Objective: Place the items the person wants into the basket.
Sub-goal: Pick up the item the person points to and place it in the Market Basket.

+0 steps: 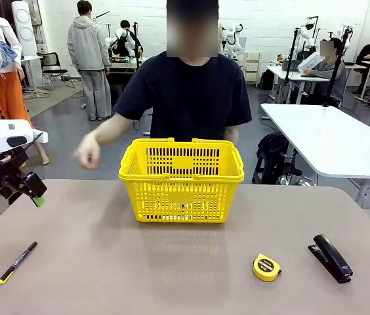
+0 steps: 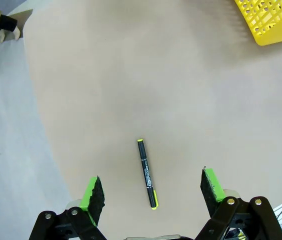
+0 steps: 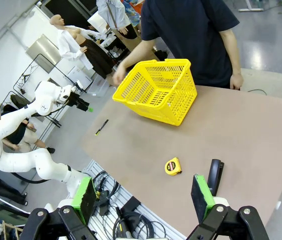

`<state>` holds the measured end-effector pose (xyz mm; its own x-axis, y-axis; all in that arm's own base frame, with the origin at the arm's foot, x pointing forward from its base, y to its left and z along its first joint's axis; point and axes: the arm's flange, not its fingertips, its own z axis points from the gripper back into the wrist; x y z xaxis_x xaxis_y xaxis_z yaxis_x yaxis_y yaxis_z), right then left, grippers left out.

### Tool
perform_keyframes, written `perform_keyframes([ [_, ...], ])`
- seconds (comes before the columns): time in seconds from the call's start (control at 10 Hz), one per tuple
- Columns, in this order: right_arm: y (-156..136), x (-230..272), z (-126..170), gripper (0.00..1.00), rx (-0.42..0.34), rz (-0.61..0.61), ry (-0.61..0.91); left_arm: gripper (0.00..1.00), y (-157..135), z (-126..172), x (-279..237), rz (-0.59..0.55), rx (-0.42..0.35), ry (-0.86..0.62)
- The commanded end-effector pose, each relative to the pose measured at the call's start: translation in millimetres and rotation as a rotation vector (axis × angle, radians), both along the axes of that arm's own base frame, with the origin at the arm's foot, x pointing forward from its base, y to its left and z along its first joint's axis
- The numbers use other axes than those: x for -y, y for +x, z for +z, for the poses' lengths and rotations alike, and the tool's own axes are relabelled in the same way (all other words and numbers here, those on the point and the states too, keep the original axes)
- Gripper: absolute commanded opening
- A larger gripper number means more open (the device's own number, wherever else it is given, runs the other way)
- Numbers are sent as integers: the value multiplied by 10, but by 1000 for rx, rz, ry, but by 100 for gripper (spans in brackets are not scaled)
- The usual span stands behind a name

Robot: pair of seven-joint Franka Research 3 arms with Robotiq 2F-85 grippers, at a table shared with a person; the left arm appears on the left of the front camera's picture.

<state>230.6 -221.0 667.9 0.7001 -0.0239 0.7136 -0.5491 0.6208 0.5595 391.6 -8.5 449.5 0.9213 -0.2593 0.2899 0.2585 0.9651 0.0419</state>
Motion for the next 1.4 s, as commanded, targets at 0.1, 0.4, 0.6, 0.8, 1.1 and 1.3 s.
perform_keyframes([
  [0.1, 9, -4, 19, 100, 25, 12, 20, 100, 8, -17, -12, 8, 0, 12],
  [0.4, 9, -4, 19, 100, 25, 12, 20, 100, -84, -247, 8, 17, 35, 40],
  [0.6, 9, -4, 19, 100, 25, 12, 20, 100, -149, -417, 10, 41, 74, 45],
  [0.8, 9, -4, 19, 100, 25, 12, 20, 100, -163, -646, -13, 67, 77, 39],
  [1.1, 9, -4, 19, 100, 25, 12, 20, 100, -102, -890, -107, 84, 6, 29],
  [1.3, 9, -4, 19, 100, 25, 12, 20, 100, -106, -960, -126, 91, -10, 33],
])
